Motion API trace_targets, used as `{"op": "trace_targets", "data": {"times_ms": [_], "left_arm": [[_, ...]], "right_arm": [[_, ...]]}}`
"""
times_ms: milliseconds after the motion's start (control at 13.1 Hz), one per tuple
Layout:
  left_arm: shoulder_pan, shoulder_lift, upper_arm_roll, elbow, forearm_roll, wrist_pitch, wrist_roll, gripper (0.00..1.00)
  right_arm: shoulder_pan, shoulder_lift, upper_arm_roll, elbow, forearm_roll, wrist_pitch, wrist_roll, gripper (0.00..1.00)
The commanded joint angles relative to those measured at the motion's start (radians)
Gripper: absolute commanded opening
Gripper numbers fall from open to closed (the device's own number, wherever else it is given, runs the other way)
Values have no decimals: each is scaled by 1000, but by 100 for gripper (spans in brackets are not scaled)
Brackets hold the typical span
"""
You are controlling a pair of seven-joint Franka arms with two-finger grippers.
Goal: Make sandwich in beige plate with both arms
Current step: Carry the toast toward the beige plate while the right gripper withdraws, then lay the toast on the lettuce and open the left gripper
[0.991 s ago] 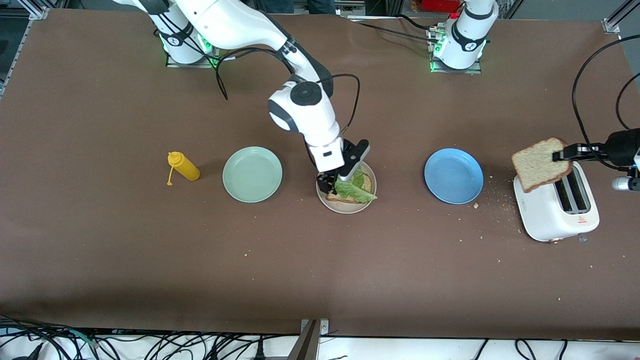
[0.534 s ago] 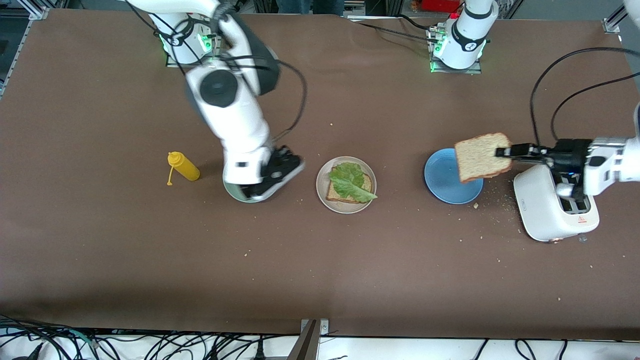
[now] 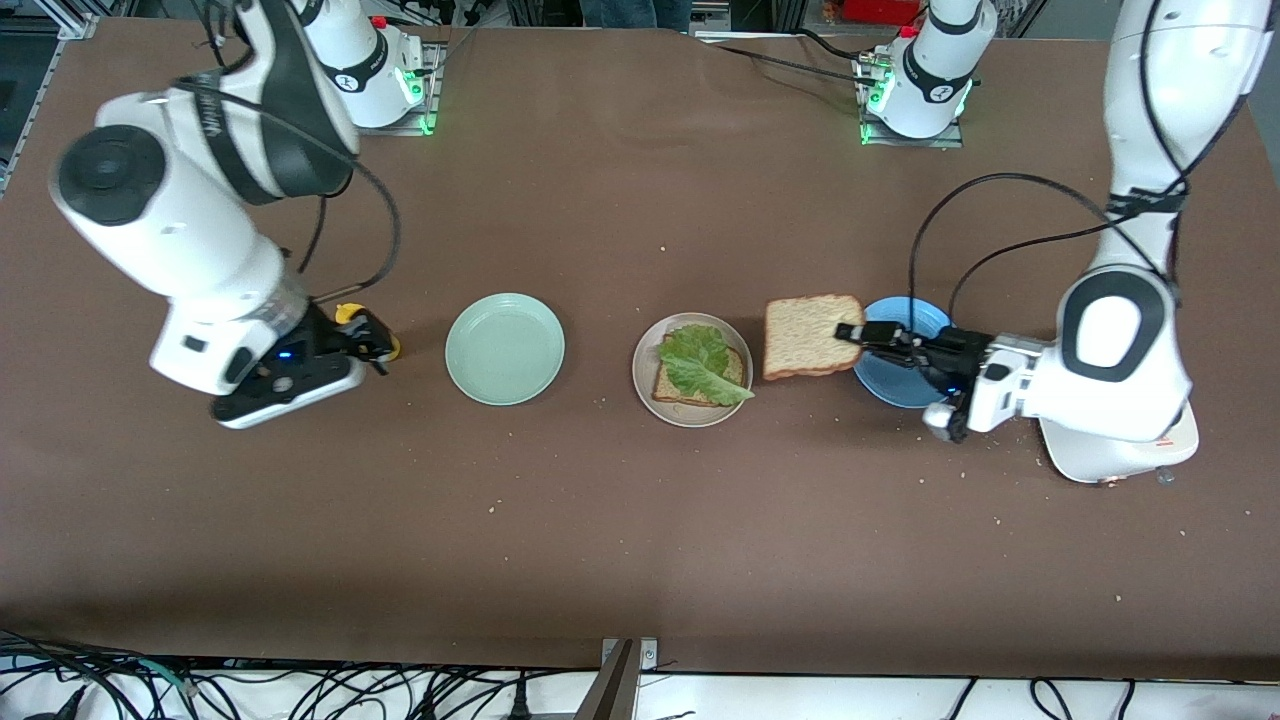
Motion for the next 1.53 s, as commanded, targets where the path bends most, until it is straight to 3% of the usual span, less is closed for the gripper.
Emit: {"op": "trace_targets", "data": {"times_ms": [0, 153, 458, 610, 686, 839, 1220, 1449], "left_arm": [[-85, 69, 13, 8, -117, 100, 52, 0], [-118, 104, 11, 6, -143, 142, 94, 0], [-170, 188, 13, -34, -321, 214, 263, 0], [-170, 222, 13, -28, -330, 220, 295, 2], [-172, 227, 13, -29, -333, 234, 303, 18], [-181, 232, 13, -35, -330, 249, 332, 99], [-187, 216, 17, -35, -304, 279, 322, 100], [-179, 178, 23, -34, -184, 285, 279, 100]], "right_arm": [[-54, -35, 7, -41, 17, -40, 2, 100], [-65, -30, -7, -44, 17, -42, -4, 100], [-66, -32, -47, -42, 15, -51, -4, 100], [-66, -32, -47, -41, 15, -60, -4, 100], [-66, -32, -47, -38, 15, -58, -6, 100], [-66, -36, -47, -38, 15, -58, -4, 100], [-66, -38, -49, -37, 15, -58, -4, 100], [-66, -38, -55, -38, 15, -55, -4, 100]]}}
